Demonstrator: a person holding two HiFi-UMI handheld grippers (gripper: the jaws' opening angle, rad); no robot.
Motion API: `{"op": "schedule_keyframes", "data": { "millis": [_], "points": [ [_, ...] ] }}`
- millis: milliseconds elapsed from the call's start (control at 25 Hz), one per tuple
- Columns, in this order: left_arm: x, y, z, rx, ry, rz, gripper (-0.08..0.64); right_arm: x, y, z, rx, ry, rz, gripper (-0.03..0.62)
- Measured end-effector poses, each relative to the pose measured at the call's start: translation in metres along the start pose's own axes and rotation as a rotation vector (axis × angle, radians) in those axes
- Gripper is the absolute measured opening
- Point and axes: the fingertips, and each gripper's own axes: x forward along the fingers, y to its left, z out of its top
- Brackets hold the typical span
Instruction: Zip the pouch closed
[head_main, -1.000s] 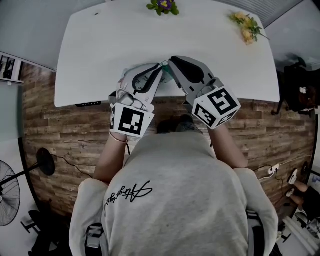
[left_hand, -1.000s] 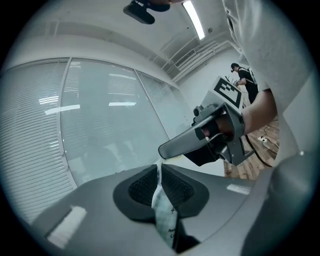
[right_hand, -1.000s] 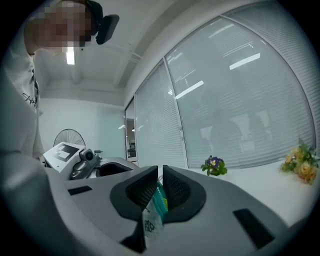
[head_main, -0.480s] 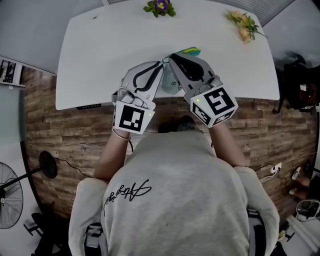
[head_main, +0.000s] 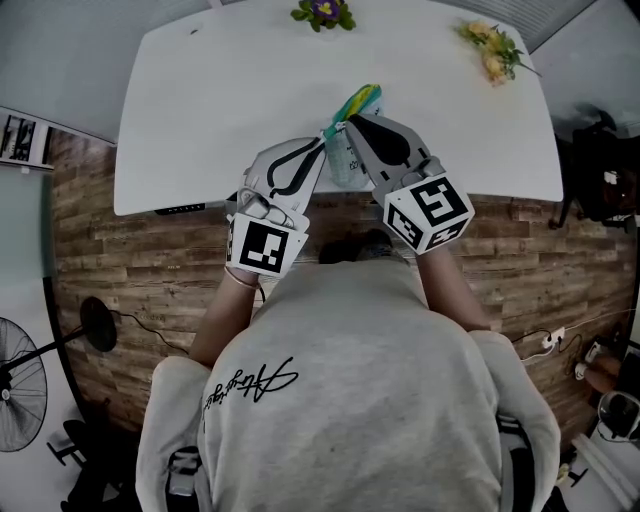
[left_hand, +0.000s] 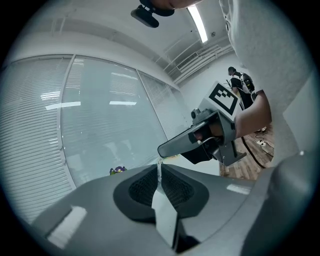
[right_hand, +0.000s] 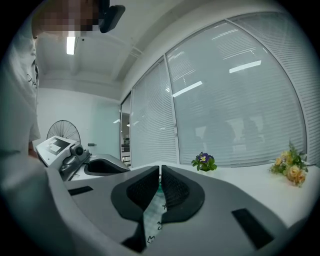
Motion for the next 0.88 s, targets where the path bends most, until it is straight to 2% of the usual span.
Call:
{"op": "schedule_keyframes", "data": {
  "millis": [320,880],
  "points": [
    [0.001,0.003,0.005,-0.028,-0.031,0.001,0.021,0.001,-0.008,0.006,-0.051,-0.004,-0.022,0.015],
    [0.012,0.001,0.021,-0.049,-0.021,0.028,0.020,-0.008,-0.036,0.013,-0.029,-0.020,0.001,0.015]
  ]
}}
